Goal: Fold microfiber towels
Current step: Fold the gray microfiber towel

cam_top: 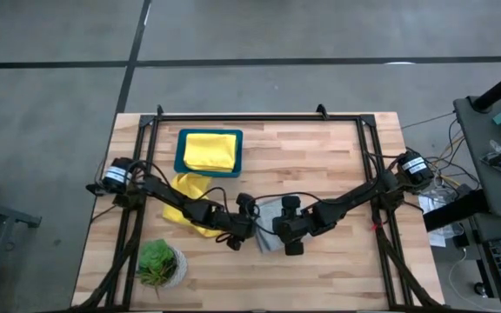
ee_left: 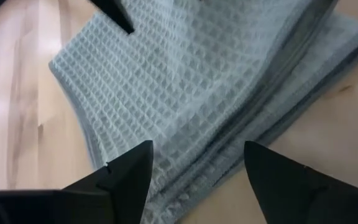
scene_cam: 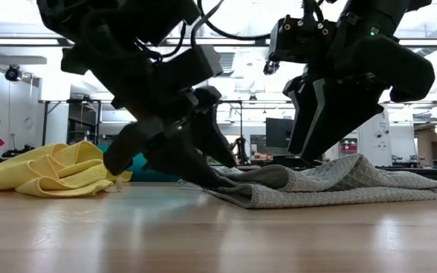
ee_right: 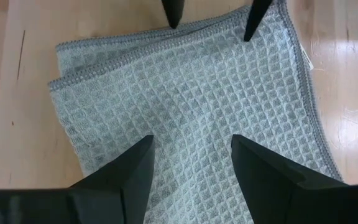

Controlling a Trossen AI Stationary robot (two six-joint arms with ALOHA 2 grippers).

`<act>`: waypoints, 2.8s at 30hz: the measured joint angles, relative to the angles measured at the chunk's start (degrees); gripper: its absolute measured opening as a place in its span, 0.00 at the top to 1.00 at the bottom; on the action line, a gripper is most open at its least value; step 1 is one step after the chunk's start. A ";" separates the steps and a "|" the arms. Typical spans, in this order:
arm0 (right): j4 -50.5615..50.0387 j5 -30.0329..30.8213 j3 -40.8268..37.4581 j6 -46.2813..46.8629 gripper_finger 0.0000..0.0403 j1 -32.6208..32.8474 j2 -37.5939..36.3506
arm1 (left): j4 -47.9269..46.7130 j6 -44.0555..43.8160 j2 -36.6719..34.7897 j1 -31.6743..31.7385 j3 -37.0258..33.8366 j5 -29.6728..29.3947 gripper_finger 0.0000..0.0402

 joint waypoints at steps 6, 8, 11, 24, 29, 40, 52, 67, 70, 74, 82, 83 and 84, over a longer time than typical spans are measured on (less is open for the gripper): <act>-0.03 0.00 0.00 0.02 0.50 0.00 0.00 | 1.35 -0.07 0.29 0.03 0.02 -0.74 0.41; 0.00 0.00 0.00 0.02 0.50 0.00 0.00 | 1.30 -0.08 0.29 0.03 0.02 -0.93 0.41; -0.02 0.00 0.00 0.02 0.50 0.00 0.00 | 1.24 -0.09 0.27 0.03 0.17 -1.55 0.41; -0.05 -0.01 0.00 0.02 0.50 0.00 0.00 | 1.49 0.17 1.30 0.25 0.17 -1.64 0.57; -0.04 -0.02 0.00 0.02 0.50 0.00 0.00 | 1.22 1.38 1.30 0.25 0.28 -1.64 0.74; -0.36 -0.02 0.00 1.12 0.50 0.00 -0.50 | -2.50 1.67 -2.10 0.23 0.17 -1.62 0.98; -0.99 -0.21 0.00 2.63 0.50 0.02 -2.23 | -5.98 1.41 -3.32 0.14 -0.39 -0.89 0.92; -10.85 -0.53 -0.13 9.22 0.50 0.15 -8.16 | -13.39 0.78 -8.44 -2.53 0.46 -1.43 0.63; -9.66 0.09 -1.95 10.60 0.50 0.40 -10.98 | -11.86 -4.75 -10.30 -2.98 0.48 -1.36 0.64; 0.99 1.64 -8.34 10.61 0.51 0.78 -14.82 | -6.03 -13.10 -10.70 -2.91 -0.27 -1.44 0.72; 30.20 12.00 -24.66 8.42 0.74 0.76 -19.17 | -3.16 -22.67 -13.98 -3.30 1.19 -3.46 0.98; 34.24 12.67 -26.66 7.83 0.79 0.76 -19.17 | -2.65 -22.74 -15.28 -3.35 1.37 -3.49 0.98; 38.69 13.00 -28.71 6.95 0.83 0.76 -18.94 | -2.10 -22.88 -16.09 -3.38 1.25 -3.60 0.98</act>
